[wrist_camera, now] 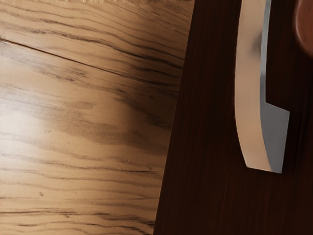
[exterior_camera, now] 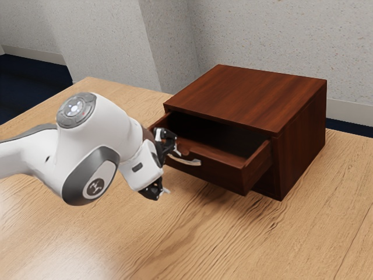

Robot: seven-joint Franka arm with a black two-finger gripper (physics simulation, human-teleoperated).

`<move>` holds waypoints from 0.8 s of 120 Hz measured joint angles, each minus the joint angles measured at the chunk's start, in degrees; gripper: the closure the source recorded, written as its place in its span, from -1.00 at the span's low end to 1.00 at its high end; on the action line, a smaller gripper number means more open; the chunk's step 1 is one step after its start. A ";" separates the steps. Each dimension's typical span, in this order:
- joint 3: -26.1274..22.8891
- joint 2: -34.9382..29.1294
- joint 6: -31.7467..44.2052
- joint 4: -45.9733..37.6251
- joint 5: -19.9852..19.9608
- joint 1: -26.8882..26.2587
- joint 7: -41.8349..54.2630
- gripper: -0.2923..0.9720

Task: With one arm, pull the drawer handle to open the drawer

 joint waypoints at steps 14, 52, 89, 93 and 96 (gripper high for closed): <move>0.12 -1.66 0.07 -1.72 0.03 0.30 -0.10 -0.53; 0.20 -6.00 0.12 -5.76 -1.04 0.41 -0.44 -0.50; 1.21 -12.85 -0.06 -11.54 -0.92 -0.30 -0.77 -0.41; 1.49 -13.68 -0.07 -12.38 -0.69 -0.61 -0.81 -0.41; 1.66 -14.22 -0.05 -12.92 -0.39 -0.79 -0.86 -0.40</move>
